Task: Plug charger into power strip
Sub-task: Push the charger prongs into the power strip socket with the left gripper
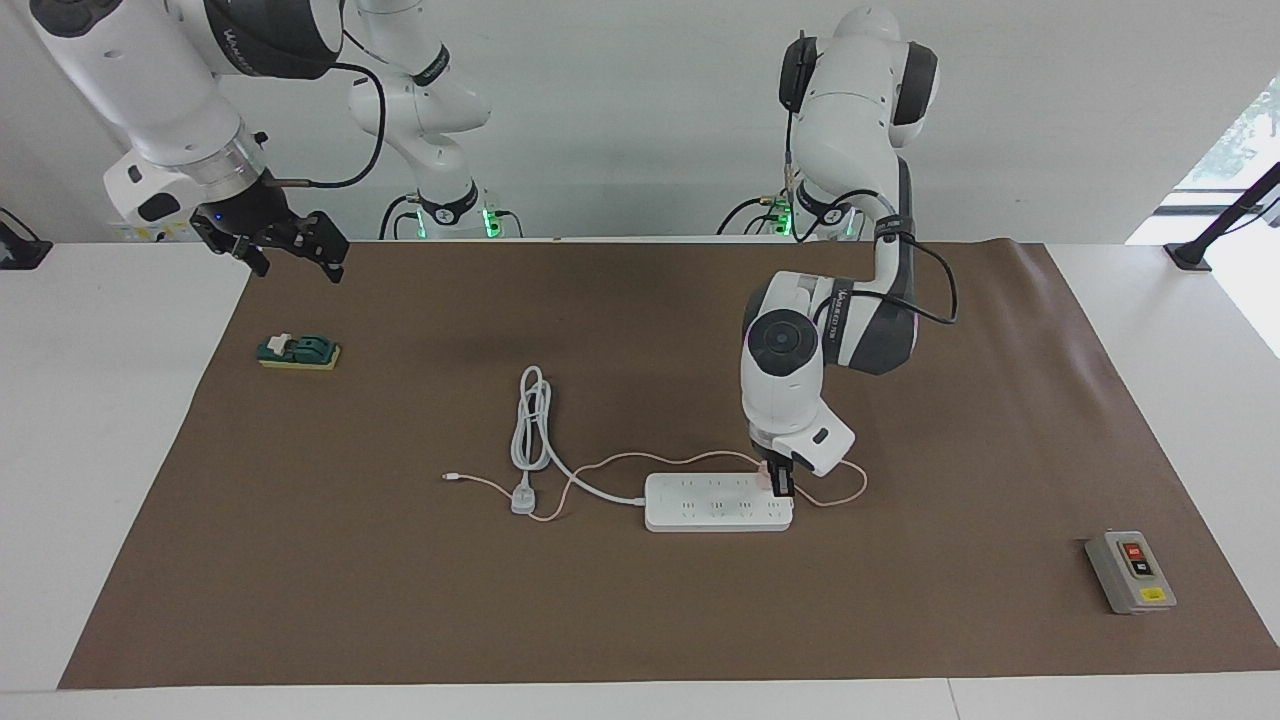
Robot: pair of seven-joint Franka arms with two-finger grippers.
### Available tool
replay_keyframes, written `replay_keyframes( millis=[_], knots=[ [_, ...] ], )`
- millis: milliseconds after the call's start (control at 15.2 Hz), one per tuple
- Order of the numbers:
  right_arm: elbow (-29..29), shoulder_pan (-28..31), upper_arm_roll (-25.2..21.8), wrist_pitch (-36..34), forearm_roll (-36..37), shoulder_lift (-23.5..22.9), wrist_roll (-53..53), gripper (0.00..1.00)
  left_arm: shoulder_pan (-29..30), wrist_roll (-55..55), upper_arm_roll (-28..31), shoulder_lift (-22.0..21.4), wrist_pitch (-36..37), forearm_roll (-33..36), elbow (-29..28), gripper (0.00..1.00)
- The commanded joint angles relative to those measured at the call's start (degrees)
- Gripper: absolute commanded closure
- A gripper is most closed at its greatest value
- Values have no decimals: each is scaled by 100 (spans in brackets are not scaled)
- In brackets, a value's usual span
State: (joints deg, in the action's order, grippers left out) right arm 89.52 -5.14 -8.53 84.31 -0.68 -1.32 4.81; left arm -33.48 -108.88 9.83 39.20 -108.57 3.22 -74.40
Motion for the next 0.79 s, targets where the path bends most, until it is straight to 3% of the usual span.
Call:
replay_keyframes(
  millis=[0,264,330,396,528,726],
  knots=[
    [75,31,9,-46,6,79,-130,0,-44,86,-7,343,-331,-199,66,100],
    [75,31,9,-46,15,79,-138,0,-1,165,1,273,-349,-208,92,100],
    [75,31,9,-46,15,79,-138,0,17,235,1,168,-306,-199,92,62],
    [75,31,9,-46,6,79,-138,0,17,470,1,2,-227,-216,92,52],
    [75,31,9,-46,6,79,-138,0,69,972,27,-289,202,-452,92,23],
    [75,31,9,-46,6,79,-130,0,148,1123,124,-710,687,-612,153,5]
  ],
)
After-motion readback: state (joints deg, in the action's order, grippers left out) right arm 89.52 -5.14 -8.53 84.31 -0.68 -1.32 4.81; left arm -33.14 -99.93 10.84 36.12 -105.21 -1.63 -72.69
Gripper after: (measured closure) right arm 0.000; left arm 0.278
